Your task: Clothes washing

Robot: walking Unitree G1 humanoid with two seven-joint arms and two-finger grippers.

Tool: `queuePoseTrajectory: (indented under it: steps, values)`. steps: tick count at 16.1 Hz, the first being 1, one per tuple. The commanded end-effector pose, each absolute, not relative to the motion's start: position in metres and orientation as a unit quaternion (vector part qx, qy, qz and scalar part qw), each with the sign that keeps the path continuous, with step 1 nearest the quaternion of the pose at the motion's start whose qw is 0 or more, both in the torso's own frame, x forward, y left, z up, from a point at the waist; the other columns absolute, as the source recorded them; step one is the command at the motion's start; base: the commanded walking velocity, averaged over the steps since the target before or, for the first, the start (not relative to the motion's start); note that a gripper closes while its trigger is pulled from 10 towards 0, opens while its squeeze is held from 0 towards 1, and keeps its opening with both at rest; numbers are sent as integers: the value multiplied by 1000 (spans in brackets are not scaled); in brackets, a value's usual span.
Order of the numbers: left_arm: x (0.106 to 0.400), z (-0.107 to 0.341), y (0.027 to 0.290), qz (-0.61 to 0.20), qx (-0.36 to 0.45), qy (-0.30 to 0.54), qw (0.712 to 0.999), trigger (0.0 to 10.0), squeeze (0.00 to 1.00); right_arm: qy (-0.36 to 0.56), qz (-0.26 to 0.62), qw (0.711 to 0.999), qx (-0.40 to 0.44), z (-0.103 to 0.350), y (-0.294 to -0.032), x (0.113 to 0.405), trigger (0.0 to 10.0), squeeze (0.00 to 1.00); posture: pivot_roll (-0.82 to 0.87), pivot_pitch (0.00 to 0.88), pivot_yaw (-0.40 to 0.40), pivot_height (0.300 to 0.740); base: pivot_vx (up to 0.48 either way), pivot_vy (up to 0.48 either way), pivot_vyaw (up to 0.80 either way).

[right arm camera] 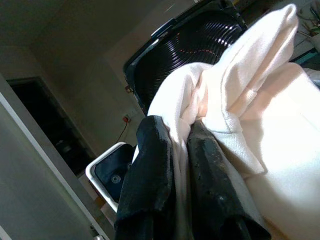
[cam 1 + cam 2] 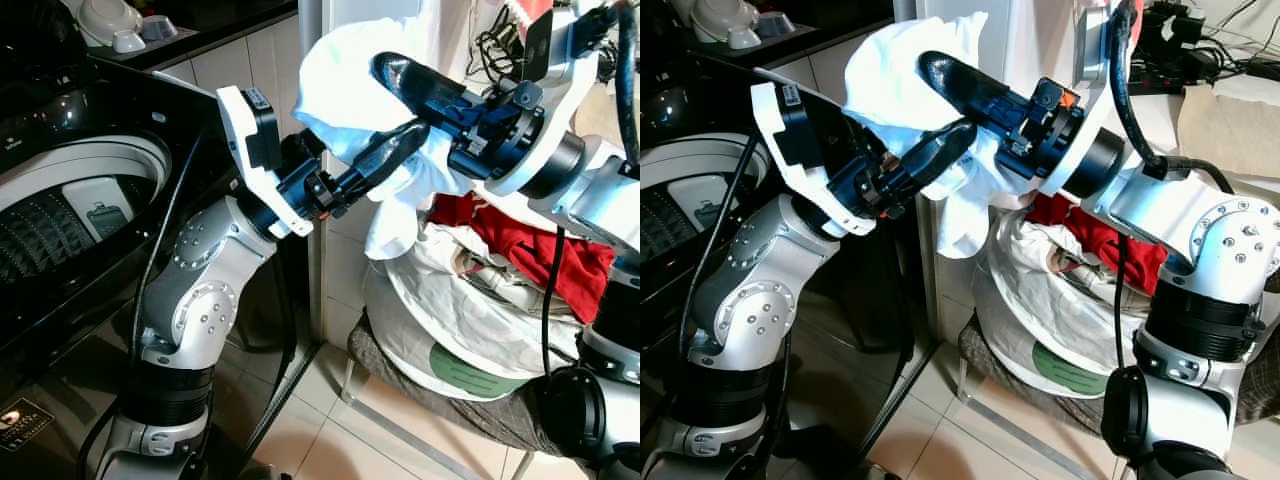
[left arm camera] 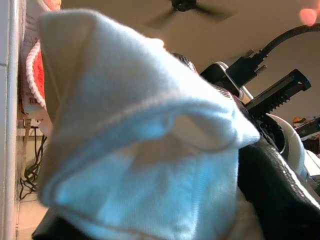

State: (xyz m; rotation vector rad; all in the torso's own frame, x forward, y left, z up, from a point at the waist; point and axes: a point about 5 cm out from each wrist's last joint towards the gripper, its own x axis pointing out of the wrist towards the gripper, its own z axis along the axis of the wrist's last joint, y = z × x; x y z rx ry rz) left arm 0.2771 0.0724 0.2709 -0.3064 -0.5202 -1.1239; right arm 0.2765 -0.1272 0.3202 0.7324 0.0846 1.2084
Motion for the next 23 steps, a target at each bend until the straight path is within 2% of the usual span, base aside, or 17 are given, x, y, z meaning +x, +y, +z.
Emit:
queuePoseTrajectory:
  steps: [1,5,9,13,17,19,23]
  values:
    - [278,273,72,-524,-144,-241,804,0,0,43,580,747,321,323,-119,269,0,0,-33,0,27,740,0,0,0]
    - [278,274,73,-522,-154,-235,806,0,0,42,577,750,321,323,-118,269,0,0,-31,0,30,740,0,0,0]
    - [283,275,72,-503,-141,-224,823,0,0,40,577,750,322,324,-117,268,0,0,-31,0,33,740,0,0,0]
    - [286,269,76,-475,-185,-216,833,0,0,40,576,750,323,324,-117,269,0,0,-31,0,34,740,0,0,0]
    - [288,261,76,-458,-133,-185,859,0,0,40,574,751,324,324,-117,268,0,0,-32,0,35,740,0,0,0]
    - [292,251,79,-421,-97,-155,888,0,0,40,573,752,323,324,-116,268,0,0,-30,0,36,740,0,0,0]
    - [292,252,80,-413,-98,-160,891,0,0,39,574,752,323,324,-114,267,0,0,-30,0,37,740,0,0,0]
